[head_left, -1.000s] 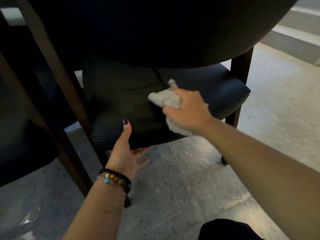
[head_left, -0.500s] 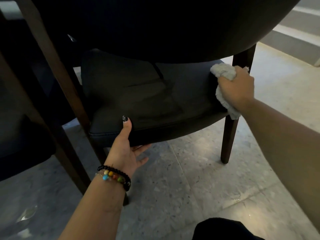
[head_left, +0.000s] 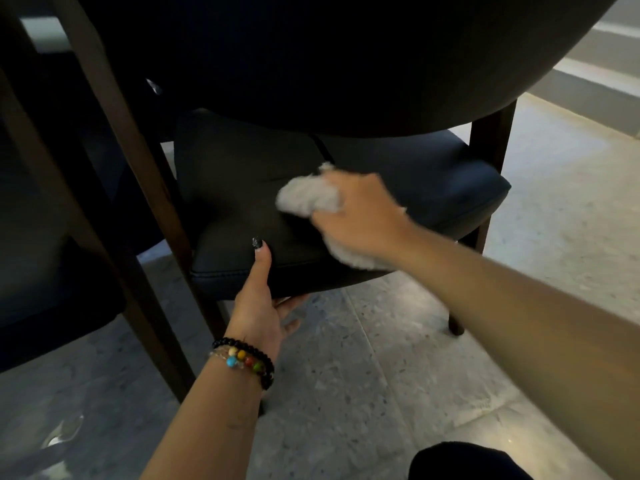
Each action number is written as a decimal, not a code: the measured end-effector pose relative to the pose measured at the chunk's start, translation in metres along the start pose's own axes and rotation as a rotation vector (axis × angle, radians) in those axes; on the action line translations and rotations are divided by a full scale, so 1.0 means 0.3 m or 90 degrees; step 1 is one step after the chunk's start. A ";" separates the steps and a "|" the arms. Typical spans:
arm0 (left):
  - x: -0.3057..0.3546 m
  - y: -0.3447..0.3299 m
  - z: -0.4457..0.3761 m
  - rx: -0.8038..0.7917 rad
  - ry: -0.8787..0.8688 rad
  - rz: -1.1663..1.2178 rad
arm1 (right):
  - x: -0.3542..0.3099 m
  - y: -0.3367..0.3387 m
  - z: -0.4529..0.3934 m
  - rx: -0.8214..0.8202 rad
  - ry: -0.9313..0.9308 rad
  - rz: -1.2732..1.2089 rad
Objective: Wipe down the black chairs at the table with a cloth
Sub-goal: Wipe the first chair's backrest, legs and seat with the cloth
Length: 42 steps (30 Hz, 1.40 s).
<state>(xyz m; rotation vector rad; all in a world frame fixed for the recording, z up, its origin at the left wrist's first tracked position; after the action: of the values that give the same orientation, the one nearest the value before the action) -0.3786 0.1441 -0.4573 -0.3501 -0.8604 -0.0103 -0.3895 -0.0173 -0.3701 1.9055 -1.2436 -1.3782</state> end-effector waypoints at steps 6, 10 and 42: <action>-0.007 0.003 -0.007 0.027 0.000 0.011 | 0.132 0.035 -0.031 0.163 -0.245 0.030; -0.008 -0.005 -0.003 0.054 -0.014 0.006 | -0.043 -0.098 0.050 0.155 -0.072 0.029; 0.120 0.312 0.046 -0.008 0.125 0.226 | -0.406 -0.278 -0.071 0.063 0.611 0.330</action>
<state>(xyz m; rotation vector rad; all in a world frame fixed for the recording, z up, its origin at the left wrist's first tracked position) -0.3513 0.2414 -0.4500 -0.5007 -0.5949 0.2756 -0.3473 0.1258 -0.3689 1.7462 -1.1453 -0.0780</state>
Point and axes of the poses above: each hand's wrist, its own z-axis away from the middle knuckle, its own y-axis out of the back of the hand, x = y × z, the point moved 2 cm from there along -z, towards the middle knuckle, and after that the axes turned 3 degrees about -z, right-handed, at the moved point
